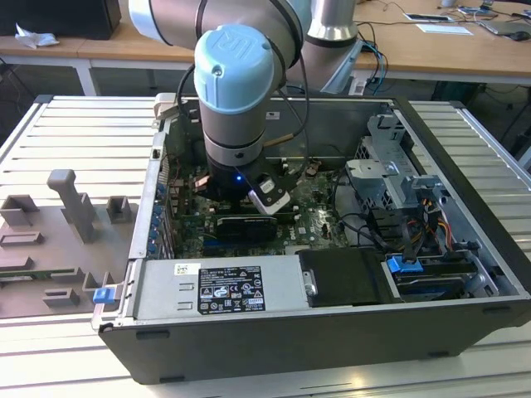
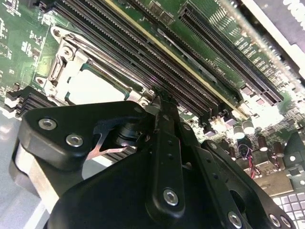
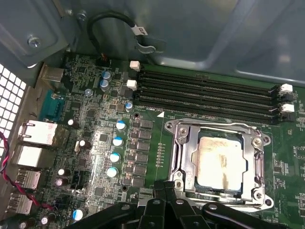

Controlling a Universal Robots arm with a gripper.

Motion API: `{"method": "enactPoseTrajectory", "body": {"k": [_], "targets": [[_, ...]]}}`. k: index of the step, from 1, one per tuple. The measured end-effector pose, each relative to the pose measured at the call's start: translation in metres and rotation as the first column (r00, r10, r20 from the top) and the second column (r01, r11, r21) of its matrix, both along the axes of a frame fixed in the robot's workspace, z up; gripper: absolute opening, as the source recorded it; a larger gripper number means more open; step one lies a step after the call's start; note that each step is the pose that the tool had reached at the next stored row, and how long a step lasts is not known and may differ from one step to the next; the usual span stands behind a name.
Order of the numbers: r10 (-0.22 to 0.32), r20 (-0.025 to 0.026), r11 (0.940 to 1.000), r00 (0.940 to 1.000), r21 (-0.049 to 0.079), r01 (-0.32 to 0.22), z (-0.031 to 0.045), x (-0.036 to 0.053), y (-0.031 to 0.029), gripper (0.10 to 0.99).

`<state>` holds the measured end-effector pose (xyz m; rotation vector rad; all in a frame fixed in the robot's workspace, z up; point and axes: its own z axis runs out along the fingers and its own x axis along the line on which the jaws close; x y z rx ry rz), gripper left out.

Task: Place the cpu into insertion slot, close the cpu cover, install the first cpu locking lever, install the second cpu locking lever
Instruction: 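Install the second cpu locking lever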

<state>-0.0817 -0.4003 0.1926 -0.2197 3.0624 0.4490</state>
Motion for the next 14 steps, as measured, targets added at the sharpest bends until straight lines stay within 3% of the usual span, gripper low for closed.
{"method": "enactPoseTrajectory", "body": {"k": [4, 8, 14], "targets": [[0.002, 0.0004, 1.0, 1.0, 0.001, -0.002, 0.001, -0.0004, 0.0001, 0.106], [0.002, 0.0002, 1.0, 1.0, 0.0, -0.002, 0.0118, -0.0007, 0.0001, 0.106], [0.002, 0.0001, 1.0, 1.0, 0.001, -0.002, 0.0199, -0.0008, 0.0001, 0.106]]}}
